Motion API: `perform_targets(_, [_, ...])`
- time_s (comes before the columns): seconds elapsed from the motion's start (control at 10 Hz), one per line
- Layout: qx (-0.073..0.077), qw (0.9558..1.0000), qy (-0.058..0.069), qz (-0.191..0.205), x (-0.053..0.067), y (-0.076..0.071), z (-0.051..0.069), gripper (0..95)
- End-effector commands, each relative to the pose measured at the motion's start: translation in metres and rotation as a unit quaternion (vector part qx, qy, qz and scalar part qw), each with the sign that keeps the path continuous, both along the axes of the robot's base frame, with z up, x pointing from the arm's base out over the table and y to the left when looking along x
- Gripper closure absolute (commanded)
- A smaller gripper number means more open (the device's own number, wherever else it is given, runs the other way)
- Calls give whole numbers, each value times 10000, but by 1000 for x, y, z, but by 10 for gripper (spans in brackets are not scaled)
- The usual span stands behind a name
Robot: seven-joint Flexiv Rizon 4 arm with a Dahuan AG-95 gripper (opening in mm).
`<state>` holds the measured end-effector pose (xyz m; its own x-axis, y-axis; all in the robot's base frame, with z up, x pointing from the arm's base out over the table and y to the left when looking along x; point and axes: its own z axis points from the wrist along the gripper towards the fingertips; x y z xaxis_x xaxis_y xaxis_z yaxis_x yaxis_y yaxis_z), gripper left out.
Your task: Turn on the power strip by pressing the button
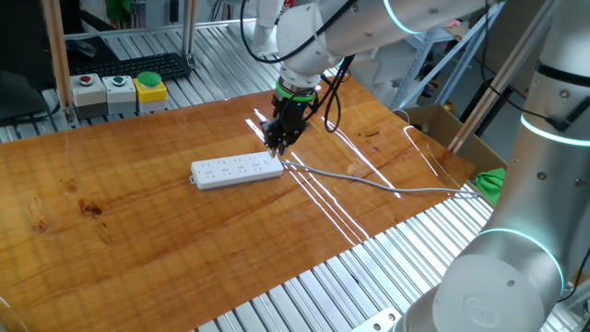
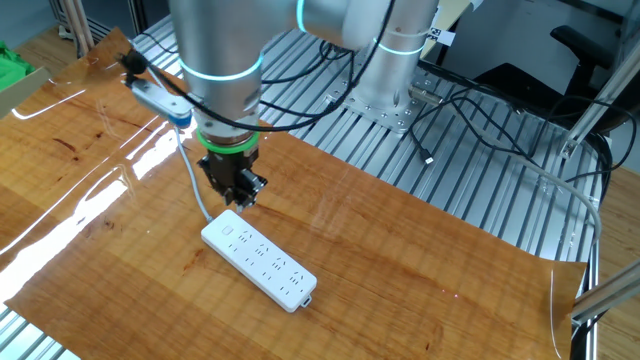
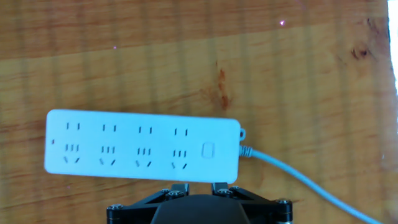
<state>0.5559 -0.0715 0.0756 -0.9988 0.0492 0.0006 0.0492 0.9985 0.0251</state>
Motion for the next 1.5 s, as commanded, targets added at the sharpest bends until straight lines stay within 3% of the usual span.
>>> perform_targets(0.1, [-1, 10000, -15, 34, 5, -6, -4, 760])
perform_targets(0.2, [1, 10000, -23, 41, 7, -9, -7, 760])
perform_targets(0.3, [-1, 10000, -53, 47, 9, -11, -12, 570])
perform_targets(1.1, [16, 9997, -213, 97, 18, -20, -37, 570])
perform_targets(1.5, [22, 9997, -215, 85, 18, -22, -40, 570])
